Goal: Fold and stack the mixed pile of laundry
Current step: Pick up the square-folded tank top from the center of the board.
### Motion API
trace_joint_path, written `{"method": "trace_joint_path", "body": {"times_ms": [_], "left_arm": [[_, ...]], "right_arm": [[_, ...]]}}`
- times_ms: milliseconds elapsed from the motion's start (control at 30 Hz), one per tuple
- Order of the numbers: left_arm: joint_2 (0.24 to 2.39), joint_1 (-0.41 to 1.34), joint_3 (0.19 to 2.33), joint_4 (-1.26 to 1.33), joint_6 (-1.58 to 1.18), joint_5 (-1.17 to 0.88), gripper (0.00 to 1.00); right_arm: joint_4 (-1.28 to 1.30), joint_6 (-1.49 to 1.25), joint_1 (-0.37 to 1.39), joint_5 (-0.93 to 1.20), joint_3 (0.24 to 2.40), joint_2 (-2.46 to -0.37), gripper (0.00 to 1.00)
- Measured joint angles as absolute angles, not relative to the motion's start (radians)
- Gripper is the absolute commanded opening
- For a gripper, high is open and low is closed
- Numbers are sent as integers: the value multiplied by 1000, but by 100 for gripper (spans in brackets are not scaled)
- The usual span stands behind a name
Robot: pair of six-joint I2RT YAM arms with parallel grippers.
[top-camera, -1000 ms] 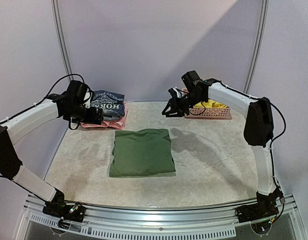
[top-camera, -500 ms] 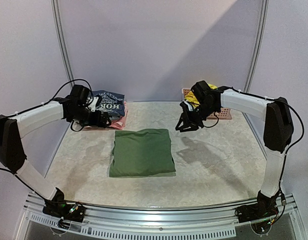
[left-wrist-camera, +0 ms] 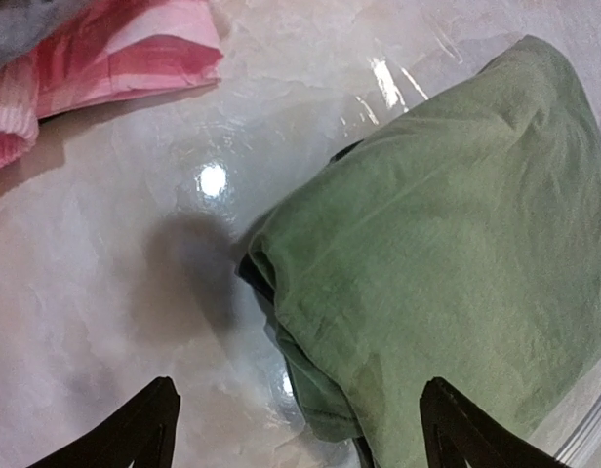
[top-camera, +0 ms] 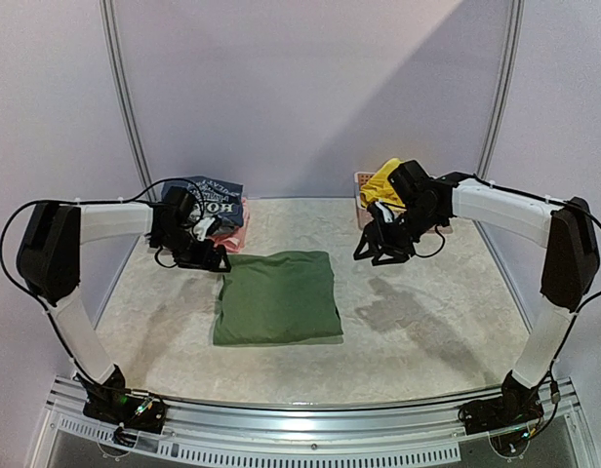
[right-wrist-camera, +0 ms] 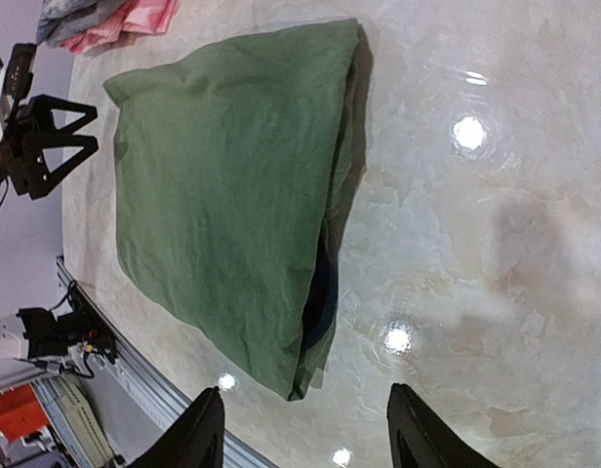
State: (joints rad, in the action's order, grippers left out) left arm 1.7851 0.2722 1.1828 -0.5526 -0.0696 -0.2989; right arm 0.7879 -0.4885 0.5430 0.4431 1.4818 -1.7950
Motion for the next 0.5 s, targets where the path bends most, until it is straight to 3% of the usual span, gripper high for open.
{"method": "trace_joint_path", "body": {"times_ms": [133, 500], "left_arm": [[1849, 273, 1224, -558, -53, -310, 85], [1957, 274, 1287, -557, -53, -330, 68]], "right_arm": [[788, -493, 543, 424, 1471, -1795, 70], [740, -531, 543, 418, 1472, -1817, 70]]}}
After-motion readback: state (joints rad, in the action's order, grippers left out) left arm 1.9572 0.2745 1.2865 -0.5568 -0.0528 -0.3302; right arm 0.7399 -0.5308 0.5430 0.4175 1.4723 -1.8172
